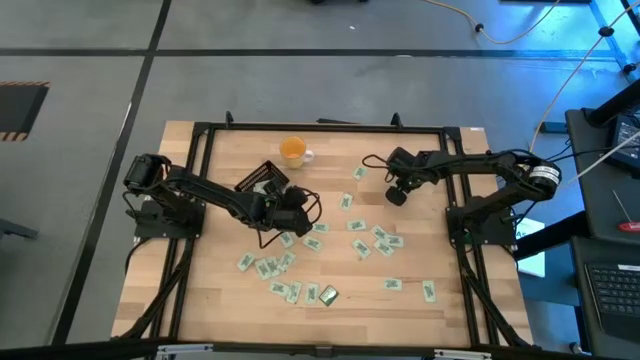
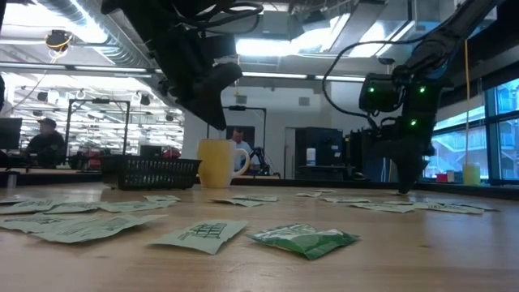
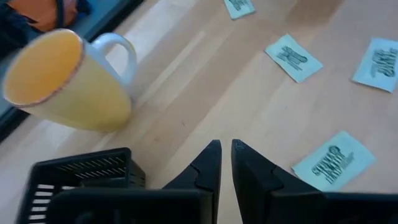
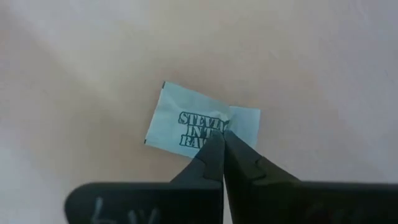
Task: Pick and place Stevia / Truvia into bins
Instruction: Put the green stevia packet into the black bin
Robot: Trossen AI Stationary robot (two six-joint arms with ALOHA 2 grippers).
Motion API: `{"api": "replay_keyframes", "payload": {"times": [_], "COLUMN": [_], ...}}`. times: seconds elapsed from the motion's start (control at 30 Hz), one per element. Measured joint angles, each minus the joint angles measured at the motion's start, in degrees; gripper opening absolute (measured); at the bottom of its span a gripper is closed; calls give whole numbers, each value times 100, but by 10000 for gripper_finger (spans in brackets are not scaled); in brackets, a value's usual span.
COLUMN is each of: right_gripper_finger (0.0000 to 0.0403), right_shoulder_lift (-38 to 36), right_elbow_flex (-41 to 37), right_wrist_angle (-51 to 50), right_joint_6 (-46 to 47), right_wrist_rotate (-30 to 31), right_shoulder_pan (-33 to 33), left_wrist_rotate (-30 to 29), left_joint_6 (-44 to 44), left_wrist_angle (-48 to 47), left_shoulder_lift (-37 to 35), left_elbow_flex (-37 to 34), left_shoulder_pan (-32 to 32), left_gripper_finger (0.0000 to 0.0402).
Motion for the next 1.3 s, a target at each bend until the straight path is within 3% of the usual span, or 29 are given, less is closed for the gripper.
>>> {"api": "replay_keyframes", "payload": {"times": [0.13,0.33,0.53,0.73,1.07,1.3], "right_gripper_finger": [0,0,0,0,0,0], "right_shoulder_lift": [-481,-985,-1103,-1103,-1077,-1033], "right_elbow_flex": [9,12,23,28,34,41], "right_wrist_angle": [41,338,1222,2118,2432,3054], "right_joint_6": [-11,2,149,328,638,780], "right_wrist_rotate": [-399,-1835,-2965,-3579,-3706,-3700], "right_shoulder_pan": [102,435,1111,1828,2484,2618], "left_wrist_rotate": [154,374,1522,2434,2558,3082], "left_joint_6": [316,1807,3681,4665,5337,5380], "left_wrist_angle": [91,1178,2699,3964,4927,5103], "left_shoulder_lift": [0,0,94,510,877,885], "left_elbow_flex": [0,0,4,9,2,2], "left_shoulder_pan": [-1,-1,-1,-3,-5,-15], "left_gripper_finger": [31,31,46,86,127,139]}}
